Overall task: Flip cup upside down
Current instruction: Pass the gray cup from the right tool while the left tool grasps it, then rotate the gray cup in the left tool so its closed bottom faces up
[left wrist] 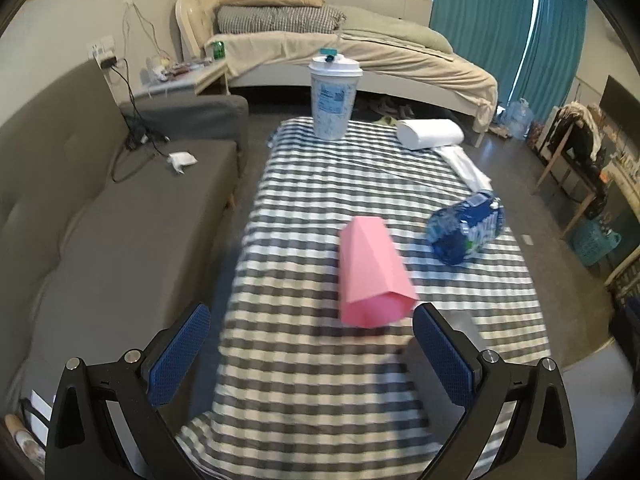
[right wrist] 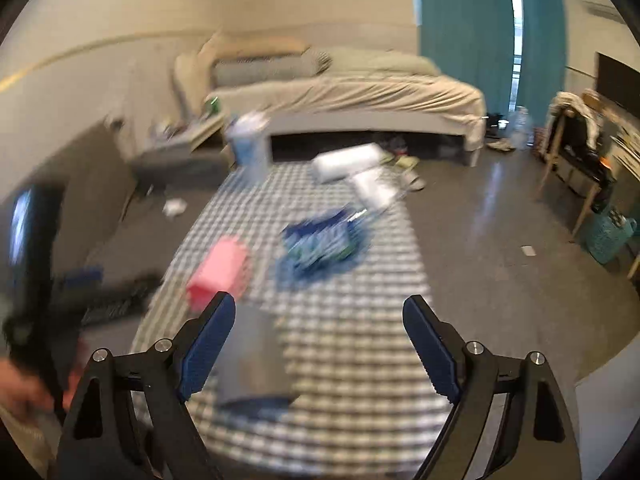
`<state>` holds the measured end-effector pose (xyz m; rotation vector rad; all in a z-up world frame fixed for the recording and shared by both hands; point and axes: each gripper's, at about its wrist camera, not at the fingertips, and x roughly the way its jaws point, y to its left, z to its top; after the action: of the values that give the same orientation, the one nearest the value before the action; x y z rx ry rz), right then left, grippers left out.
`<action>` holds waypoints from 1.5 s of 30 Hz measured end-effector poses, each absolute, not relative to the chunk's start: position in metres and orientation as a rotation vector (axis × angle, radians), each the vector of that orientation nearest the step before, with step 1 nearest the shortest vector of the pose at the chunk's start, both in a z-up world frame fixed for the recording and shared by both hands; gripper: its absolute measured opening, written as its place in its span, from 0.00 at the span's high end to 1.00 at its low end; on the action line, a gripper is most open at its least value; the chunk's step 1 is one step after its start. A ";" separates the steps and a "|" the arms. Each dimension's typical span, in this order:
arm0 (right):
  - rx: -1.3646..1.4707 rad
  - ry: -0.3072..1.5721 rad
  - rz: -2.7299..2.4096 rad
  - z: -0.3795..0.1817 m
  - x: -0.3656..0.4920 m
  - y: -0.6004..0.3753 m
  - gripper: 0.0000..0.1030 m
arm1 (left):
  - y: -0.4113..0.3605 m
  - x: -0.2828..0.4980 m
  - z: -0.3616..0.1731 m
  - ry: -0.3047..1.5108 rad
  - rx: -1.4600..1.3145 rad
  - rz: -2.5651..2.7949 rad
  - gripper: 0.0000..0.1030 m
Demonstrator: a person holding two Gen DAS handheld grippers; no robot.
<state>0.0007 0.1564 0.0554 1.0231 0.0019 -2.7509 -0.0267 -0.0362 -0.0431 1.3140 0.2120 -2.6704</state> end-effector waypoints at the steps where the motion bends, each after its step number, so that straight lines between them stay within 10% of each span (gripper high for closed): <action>1: 1.028 0.003 -2.769 0.057 -0.006 0.162 0.16 | -0.030 -0.028 -0.043 0.218 1.334 -2.676 0.00; 18: 1.104 0.165 -2.756 0.038 -0.034 0.184 0.16 | 0.070 -0.059 -0.091 0.000 1.665 -2.694 0.00; 30: 1.143 0.113 -2.721 0.033 -0.035 0.189 0.16 | 0.060 -0.070 -0.119 0.274 1.954 -2.558 0.06; 33: 1.147 0.110 -2.720 0.033 -0.034 0.190 0.16 | 0.059 -0.071 -0.124 0.415 2.047 -2.549 0.24; 45: 1.163 0.078 -2.707 0.034 -0.029 0.190 0.16 | 0.064 -0.071 -0.094 0.128 1.701 -2.772 0.24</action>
<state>-0.0293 0.1901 0.0340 1.1631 0.0783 -2.7069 -0.0706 0.0641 -0.0935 1.7008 0.1278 -2.7720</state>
